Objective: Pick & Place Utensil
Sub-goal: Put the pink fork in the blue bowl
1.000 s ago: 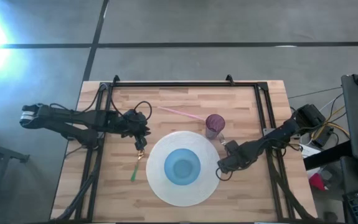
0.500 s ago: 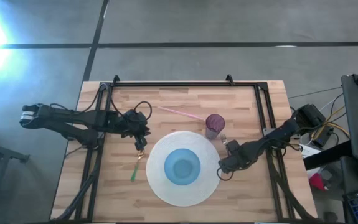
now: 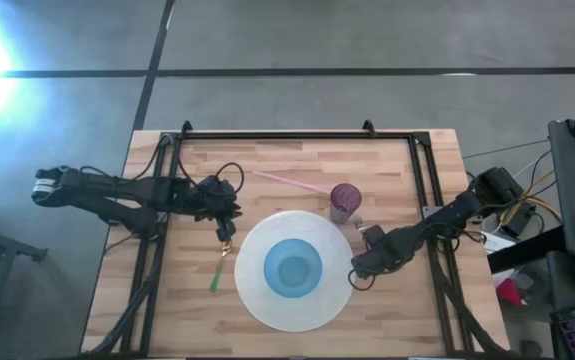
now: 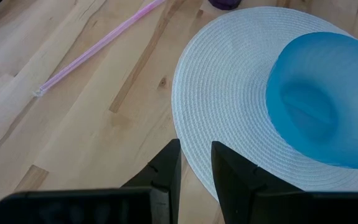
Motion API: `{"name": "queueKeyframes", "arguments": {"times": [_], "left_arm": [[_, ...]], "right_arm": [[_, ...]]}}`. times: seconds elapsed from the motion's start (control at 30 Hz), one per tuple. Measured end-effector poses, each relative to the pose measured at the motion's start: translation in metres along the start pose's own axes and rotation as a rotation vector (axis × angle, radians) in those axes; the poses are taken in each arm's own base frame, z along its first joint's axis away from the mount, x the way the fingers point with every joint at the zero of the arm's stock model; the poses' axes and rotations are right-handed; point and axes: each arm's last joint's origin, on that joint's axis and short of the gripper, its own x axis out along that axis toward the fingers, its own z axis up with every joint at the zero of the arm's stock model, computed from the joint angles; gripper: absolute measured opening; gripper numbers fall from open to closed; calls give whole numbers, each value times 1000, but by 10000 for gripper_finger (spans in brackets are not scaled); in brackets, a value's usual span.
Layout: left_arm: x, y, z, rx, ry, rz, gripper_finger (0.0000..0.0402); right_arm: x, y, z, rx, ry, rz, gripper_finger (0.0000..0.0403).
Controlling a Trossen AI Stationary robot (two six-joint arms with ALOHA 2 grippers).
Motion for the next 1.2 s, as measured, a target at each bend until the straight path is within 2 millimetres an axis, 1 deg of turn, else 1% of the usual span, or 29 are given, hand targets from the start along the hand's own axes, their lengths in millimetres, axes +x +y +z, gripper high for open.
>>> {"name": "queueKeyframes", "arguments": {"times": [0.23, 0.43, 0.53, 1.07, 1.2], "left_arm": [[0, 0, 0, 1, 0, 0, 81], [0, 0, -1, 1, 5, 3, 81], [0, 0, -1, 2, 5, 2, 81], [0, 0, 0, 1, 5, 2, 81], [0, 0, -1, 1, 7, 3, 81]], "right_arm": [[-4, 0, 0, -4, -7, 17, 40], [-12, -4, 2, -3, -29, 36, 9], [-12, -7, 2, 2, -30, 17, 7], [-11, -7, 2, 22, -26, 6, 8], [-11, -7, -4, 17, 5, 10, 8]]}}
